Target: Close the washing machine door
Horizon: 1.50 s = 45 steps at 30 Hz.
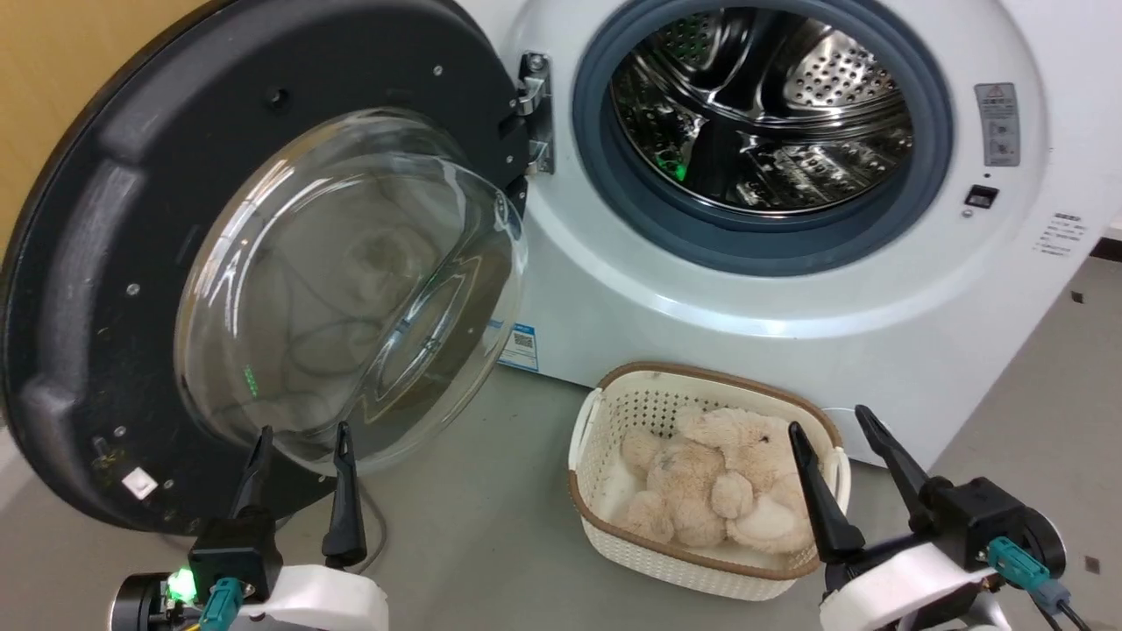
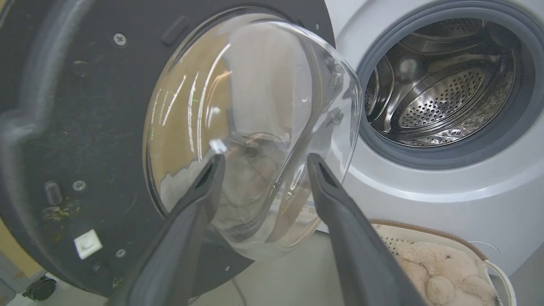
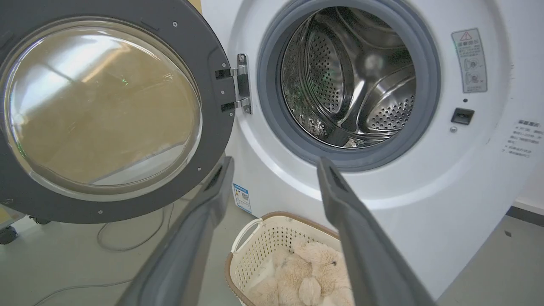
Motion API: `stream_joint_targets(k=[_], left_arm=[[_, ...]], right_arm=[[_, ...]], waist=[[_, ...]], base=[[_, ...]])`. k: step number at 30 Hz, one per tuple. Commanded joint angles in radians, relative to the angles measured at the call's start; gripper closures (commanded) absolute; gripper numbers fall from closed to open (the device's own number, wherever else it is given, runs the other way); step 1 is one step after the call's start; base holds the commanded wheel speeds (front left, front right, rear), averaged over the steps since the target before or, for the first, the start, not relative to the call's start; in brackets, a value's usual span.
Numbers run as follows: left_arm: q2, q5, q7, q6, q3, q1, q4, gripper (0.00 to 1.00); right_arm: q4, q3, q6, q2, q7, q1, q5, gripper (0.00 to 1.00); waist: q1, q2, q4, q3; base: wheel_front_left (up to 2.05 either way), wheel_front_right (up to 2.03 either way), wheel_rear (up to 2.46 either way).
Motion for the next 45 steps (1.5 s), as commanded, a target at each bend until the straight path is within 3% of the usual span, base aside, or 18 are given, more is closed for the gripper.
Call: stream_joint_targets(k=[1, 45], left_arm=[[0.001, -0.007, -0.011, 0.009, 0.004, 0.01, -0.007, 0.0], [0.0, -0.029, -0.101, 0.069, 0.019, 0.042, -0.06, 0.0]], right_arm=[[0.007, 0.008, 0.0, -0.002, -0.01, -0.02, 0.01, 0.0], [0.059, 0.099, 0.001, -0.011, -0.1, -0.08, 0.084, 0.0]], waist=[[0.0, 0.0, 0.01, 0.002], [0.0, 0.0, 0.196, 0.014]], base=[[0.0, 0.0, 0.0], [0.0, 0.0, 0.0]])
